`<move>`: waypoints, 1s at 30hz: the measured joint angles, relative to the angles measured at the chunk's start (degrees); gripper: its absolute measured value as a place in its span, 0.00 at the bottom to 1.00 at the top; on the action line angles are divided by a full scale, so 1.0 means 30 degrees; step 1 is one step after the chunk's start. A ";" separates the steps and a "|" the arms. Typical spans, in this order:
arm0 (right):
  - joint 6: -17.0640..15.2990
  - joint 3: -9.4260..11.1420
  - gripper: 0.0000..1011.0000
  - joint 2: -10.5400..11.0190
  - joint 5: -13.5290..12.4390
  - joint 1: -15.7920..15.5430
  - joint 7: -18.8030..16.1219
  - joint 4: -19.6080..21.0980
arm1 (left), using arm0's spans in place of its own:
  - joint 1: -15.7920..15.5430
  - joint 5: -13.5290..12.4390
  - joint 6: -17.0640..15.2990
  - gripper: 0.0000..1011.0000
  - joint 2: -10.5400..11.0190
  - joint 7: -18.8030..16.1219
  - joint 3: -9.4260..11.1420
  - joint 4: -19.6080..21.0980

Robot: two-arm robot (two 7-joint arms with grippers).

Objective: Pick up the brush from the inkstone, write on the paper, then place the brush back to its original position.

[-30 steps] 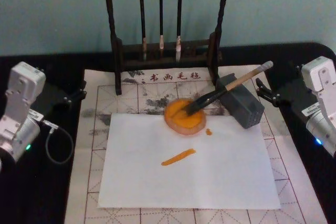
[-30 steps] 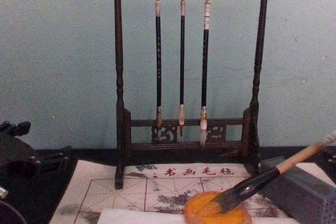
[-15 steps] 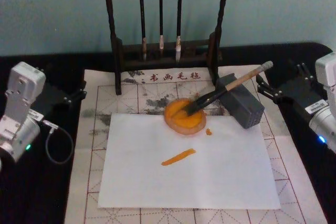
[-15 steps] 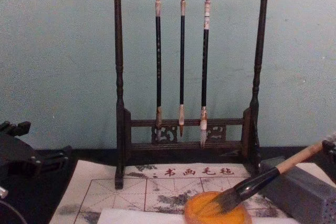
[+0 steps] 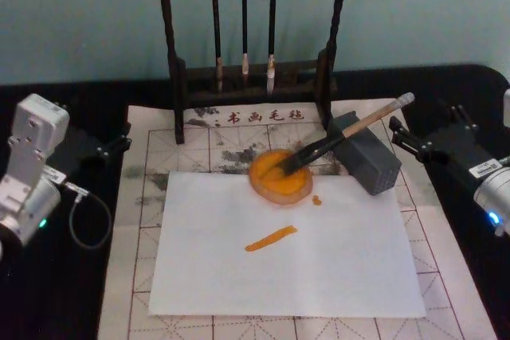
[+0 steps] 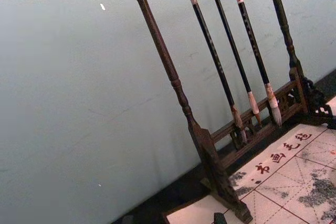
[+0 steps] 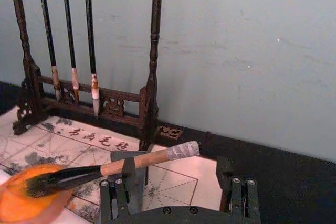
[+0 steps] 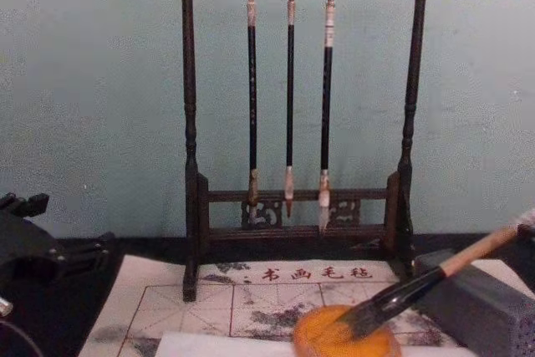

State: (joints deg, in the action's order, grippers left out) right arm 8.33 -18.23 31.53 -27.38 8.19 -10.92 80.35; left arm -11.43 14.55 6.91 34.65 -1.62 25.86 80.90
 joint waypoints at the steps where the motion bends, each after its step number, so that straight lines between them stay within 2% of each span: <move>1: -0.0030 0.0081 0.99 -0.0047 -0.0116 -0.0034 -0.0090 -0.0002 | 0.0000 0.0001 0.0000 0.99 0.0000 0.0000 0.0000 0.0000; 11: -0.0768 0.0939 0.99 -0.0676 -0.1648 -0.0221 -0.1230 -0.0207 | 0.0000 0.0000 0.0000 0.99 0.0000 0.0000 0.0000 0.0000; 17: -0.1533 0.1571 0.99 -0.1178 -0.3077 -0.0213 -0.2429 -0.0537 | 0.0000 0.0000 0.0001 0.99 0.0000 0.0000 0.0000 -0.0001; 30: -0.3004 0.2469 0.99 -0.2090 -0.5214 0.0307 -0.4192 -0.1470 | 0.0000 0.0000 0.0000 0.99 -0.0001 0.0000 0.0000 0.0001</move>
State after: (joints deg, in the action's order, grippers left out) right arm -0.68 -10.83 25.26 -43.02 9.11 -23.49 75.94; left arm -11.43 14.55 6.91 34.64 -1.62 25.86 80.90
